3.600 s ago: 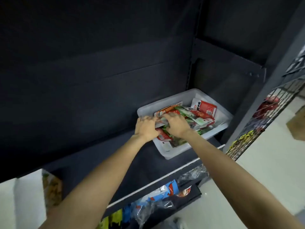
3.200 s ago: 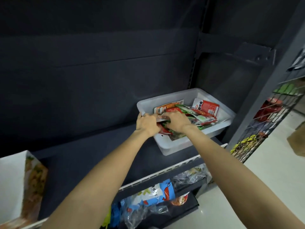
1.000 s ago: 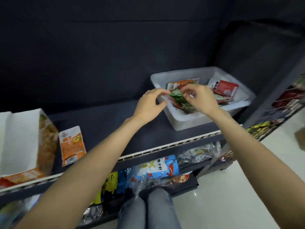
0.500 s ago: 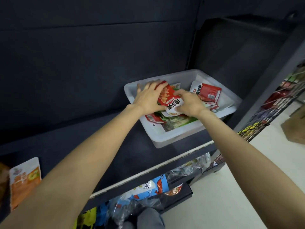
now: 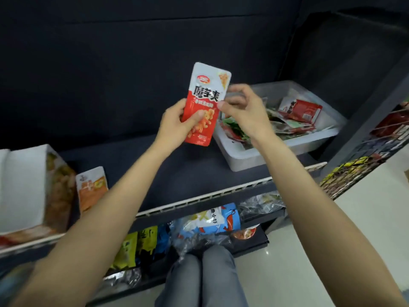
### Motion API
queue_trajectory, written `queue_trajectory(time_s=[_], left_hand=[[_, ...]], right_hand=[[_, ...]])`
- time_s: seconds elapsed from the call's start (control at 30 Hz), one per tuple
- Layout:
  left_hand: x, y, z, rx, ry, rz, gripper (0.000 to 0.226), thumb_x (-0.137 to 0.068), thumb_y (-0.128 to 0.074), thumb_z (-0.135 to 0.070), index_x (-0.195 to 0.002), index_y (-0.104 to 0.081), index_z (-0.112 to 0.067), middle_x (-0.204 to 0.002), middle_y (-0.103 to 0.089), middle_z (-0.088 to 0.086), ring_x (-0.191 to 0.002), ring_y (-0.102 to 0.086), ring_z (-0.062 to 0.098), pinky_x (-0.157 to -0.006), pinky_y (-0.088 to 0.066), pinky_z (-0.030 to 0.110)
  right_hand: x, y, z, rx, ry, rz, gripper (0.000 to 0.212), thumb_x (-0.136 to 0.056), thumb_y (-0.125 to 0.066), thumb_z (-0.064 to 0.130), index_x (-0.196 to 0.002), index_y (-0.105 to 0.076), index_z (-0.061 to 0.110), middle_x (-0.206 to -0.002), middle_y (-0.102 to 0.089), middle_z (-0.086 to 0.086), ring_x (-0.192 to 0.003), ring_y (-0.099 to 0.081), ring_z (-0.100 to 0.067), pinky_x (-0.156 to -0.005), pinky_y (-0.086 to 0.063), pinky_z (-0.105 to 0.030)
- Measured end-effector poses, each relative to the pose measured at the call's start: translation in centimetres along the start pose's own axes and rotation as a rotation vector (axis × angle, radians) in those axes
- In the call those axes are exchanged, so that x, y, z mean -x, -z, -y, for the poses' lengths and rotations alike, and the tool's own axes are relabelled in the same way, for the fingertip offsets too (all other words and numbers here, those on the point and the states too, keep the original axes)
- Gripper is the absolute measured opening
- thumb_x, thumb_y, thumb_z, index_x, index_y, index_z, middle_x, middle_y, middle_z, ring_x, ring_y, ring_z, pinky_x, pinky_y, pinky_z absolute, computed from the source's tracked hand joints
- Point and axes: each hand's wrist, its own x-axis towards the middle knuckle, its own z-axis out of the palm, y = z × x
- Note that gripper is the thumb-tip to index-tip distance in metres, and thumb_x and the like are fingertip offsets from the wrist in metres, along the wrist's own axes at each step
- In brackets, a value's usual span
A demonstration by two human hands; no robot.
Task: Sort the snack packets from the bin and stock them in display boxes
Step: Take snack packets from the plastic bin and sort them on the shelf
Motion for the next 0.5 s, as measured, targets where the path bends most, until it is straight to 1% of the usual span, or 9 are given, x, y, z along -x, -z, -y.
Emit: queue_trajectory(time_s=[0.03, 0.1, 0.2, 0.27, 0.3, 0.33, 0.37, 0.43, 0.5], left_hand=[[1.2, 0.9, 0.2, 0.057, 0.061, -0.059, 0.012, -0.088, -0.067, -0.019, -0.099, -0.063, -0.02, -0.091, -0.07, -0.003, -0.082, -0.067, 0.01, -0.079, -0.055, 0.031], [3.6, 2.5, 1.0, 0.118, 0.191, -0.123, 0.02, -0.087, -0.067, -0.022, -0.106, -0.064, -0.017, -0.099, -0.071, 0.002, -0.092, -0.068, 0.016, -0.084, -0.055, 0.034], [6.8, 4.6, 2.7, 0.071, 0.331, -0.165, 0.044, -0.084, -0.07, -0.022, -0.125, -0.054, -0.015, -0.106, -0.069, 0.002, -0.096, -0.067, 0.018, -0.084, -0.054, 0.031], [8.5, 6.2, 3.5, -0.061, 0.376, -0.179, 0.069, -0.082, -0.072, -0.021, -0.141, -0.036, -0.017, -0.109, -0.065, -0.003, -0.097, -0.064, 0.013, -0.084, -0.051, 0.028], [9.2, 6.9, 4.0, -0.157, 0.387, -0.166, 0.079, -0.082, -0.073, -0.021, -0.146, -0.027, -0.016, -0.11, -0.061, -0.006, -0.1, -0.061, 0.011, -0.086, -0.049, 0.028], [9.9, 7.5, 4.3, -0.258, 0.39, -0.139, 0.084, -0.082, -0.073, -0.021, -0.148, -0.023, -0.014, -0.112, -0.059, -0.007, -0.102, -0.059, 0.01, -0.088, -0.048, 0.028], [10.6, 8.1, 4.7, -0.366, 0.395, -0.101, 0.082, -0.082, -0.073, -0.021, -0.147, -0.025, -0.013, -0.115, -0.058, -0.007, -0.105, -0.058, 0.011, -0.089, -0.047, 0.029], [11.5, 9.0, 5.3, -0.632, 0.414, -0.007, 0.064, -0.084, -0.07, -0.027, -0.14, -0.041, -0.014, -0.126, -0.06, -0.001, -0.111, -0.059, 0.016, -0.089, -0.045, 0.029], [12.1, 9.4, 5.7, -0.878, 0.445, 0.092, 0.053, -0.088, -0.064, -0.035, -0.135, -0.05, -0.016, -0.128, -0.061, 0.005, -0.113, -0.058, 0.021, -0.089, -0.045, 0.032]], right_hand=[[0.6, -1.5, -0.5, -0.014, -0.058, 0.062, 0.034, -0.084, -0.07, 0.013, -0.111, -0.049, 0.018, -0.091, -0.068, -0.002, -0.074, -0.063, -0.003, -0.066, -0.049, -0.019], [2.0, -4.4, -1.5, -0.027, -0.166, 0.181, 0.037, -0.086, -0.068, 0.012, -0.116, -0.047, 0.017, -0.09, -0.066, -0.006, -0.078, -0.064, -0.011, -0.066, -0.052, -0.024], [4.0, -8.7, -3.0, -0.016, -0.242, 0.245, 0.038, -0.087, -0.066, 0.007, -0.12, -0.05, 0.008, -0.084, -0.064, -0.007, -0.07, -0.064, -0.014, -0.055, -0.054, -0.022], [5.1, -11.1, -4.0, -0.002, -0.288, 0.254, 0.038, -0.086, -0.066, 0.005, -0.121, -0.052, 0.007, -0.082, -0.064, -0.006, -0.067, -0.063, -0.013, -0.051, -0.052, -0.02], [5.4, -12.0, -4.5, 0.02, -0.313, 0.263, 0.038, -0.086, -0.067, 0.006, -0.121, -0.052, 0.007, -0.083, -0.065, -0.007, -0.068, -0.064, -0.013, -0.052, -0.052, -0.021], [5.6, -12.8, -5.0, 0.049, -0.337, 0.275, 0.038, -0.085, -0.067, 0.007, -0.12, -0.053, 0.009, -0.087, -0.067, -0.009, -0.071, -0.066, -0.015, -0.056, -0.055, -0.023], [5.7, -13.5, -5.6, 0.082, -0.362, 0.29, 0.038, -0.085, -0.068, 0.007, -0.12, -0.053, 0.01, -0.093, -0.069, -0.012, -0.077, -0.067, -0.018, -0.062, -0.057, -0.028], [6.0, -14.8, -6.6, 0.163, -0.393, 0.325, 0.038, -0.083, -0.07, 0.009, -0.118, -0.055, 0.012, -0.102, -0.07, -0.015, -0.087, -0.069, -0.022, -0.075, -0.058, -0.037], [6.3, -15.9, -7.5, 0.312, -0.39, 0.368, 0.04, -0.083, -0.072, 0.015, -0.119, -0.056, 0.014, -0.108, -0.068, -0.013, -0.095, -0.067, -0.024, -0.084, -0.056, -0.041]])
